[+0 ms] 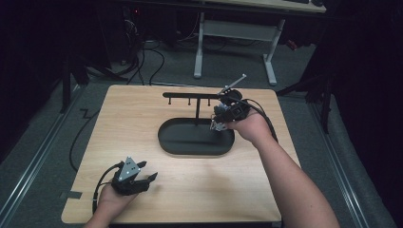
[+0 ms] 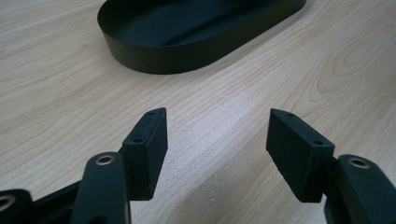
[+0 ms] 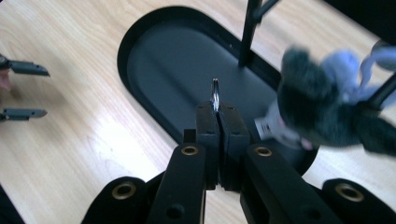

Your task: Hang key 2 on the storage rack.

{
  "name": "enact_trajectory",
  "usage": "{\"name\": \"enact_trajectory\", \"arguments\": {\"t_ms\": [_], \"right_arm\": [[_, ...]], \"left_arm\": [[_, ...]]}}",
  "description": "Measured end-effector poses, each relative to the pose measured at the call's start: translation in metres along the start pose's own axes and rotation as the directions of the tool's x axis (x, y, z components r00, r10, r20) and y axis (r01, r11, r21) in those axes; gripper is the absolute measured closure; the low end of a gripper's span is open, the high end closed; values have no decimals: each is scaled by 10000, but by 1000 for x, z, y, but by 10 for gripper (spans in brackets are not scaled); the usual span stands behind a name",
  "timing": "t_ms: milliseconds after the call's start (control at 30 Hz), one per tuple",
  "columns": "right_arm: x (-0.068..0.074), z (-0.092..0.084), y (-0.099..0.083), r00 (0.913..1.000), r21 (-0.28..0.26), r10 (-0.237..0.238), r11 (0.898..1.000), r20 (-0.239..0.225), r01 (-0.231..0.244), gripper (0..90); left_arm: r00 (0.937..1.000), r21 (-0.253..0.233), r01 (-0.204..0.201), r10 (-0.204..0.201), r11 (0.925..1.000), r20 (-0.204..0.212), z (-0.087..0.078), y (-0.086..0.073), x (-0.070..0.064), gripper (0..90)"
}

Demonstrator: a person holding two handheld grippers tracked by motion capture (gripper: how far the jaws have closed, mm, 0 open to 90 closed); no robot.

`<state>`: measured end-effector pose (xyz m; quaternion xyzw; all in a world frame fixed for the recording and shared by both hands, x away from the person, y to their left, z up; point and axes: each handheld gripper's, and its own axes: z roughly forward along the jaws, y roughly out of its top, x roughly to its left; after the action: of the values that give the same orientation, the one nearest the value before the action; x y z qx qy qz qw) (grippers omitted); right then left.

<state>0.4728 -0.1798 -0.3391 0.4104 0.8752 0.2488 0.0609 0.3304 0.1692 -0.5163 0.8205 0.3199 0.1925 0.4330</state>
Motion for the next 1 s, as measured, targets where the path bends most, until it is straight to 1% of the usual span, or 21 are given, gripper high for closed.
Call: {"name": "enact_trajectory", "arguments": {"t_ms": [67, 100, 133, 167, 233, 300, 433, 533, 567, 600, 700, 733, 800, 933, 1000], "right_arm": [[-1, -1, 6, 10000, -44, -36, 10000, 39, 36, 893], [-1, -1, 9, 10000, -37, 33, 10000, 57, -33, 892], [-2, -1, 12, 9999, -56, 23, 10000, 106, -22, 893], [-2, -1, 14, 9998, -29, 118, 9999, 158, -118, 893], [-4, -1, 20, 9999, -144, 48, 9999, 98, -47, 892], [-4, -1, 24, 9998, -154, 128, 9998, 123, -127, 893], [-5, 2, 30, 9998, -111, 79, 9999, 171, -77, 892], [-7, 4, 31, 9995, -80, 246, 9997, 208, -244, 892], [-9, 4, 31, 9996, -81, 199, 9998, 198, -198, 892], [-10, 5, 30, 9992, -82, 353, 9993, 185, -352, 892], [-13, 4, 31, 9991, -206, 423, 9989, 56, -422, 892], [-13, 3, 31, 9987, -232, 515, 9984, 12, -515, 892], [-15, 4, 32, 9991, -248, 429, 9988, -41, -429, 892], [-19, 6, 32, 9981, -163, 614, 9980, -105, -616, 891], [-23, 6, 33, 9972, -252, 732, 9970, -161, -736, 891]], "left_arm": [[10000, 27, -2, 2, 10000, 10, 0, 0, 0, 393], [10000, 90, -42, 42, 10000, 47, 0, 0, 0, 393], [10000, 69, -31, 31, 10000, 46, -1, 0, 0, 393], [10000, 8, -8, 8, 10000, 21, 0, 0, 0, 393], [10000, 21, 7, -7, 10000, 35, -1, -1, 0, 393], [10000, 1, 20, -20, 10000, 8, -1, -1, 1, 393], [10000, -1, 59, -59, 10000, 13, -1, -1, 2, 393], [10000, -12, 49, -49, 10000, 17, -1, -1, 2, 393], [10000, -10, 50, -50, 10000, 13, -1, -1, 2, 393], [10000, -4, 47, -47, 10000, 13, -1, -1, 2, 393], [10000, -13, 57, -57, 10000, -1, -2, -1, 2, 393], [10000, -20, 68, -68, 10000, -2, -2, -1, 2, 394], [10000, 6, 73, -73, 10000, 13, -2, -1, 2, 394], [10000, -5, 88, -88, 10000, 0, -2, -1, 2, 394], [10000, 5, 83, -83, 10000, -25, -2, -2, 1, 394]]}}
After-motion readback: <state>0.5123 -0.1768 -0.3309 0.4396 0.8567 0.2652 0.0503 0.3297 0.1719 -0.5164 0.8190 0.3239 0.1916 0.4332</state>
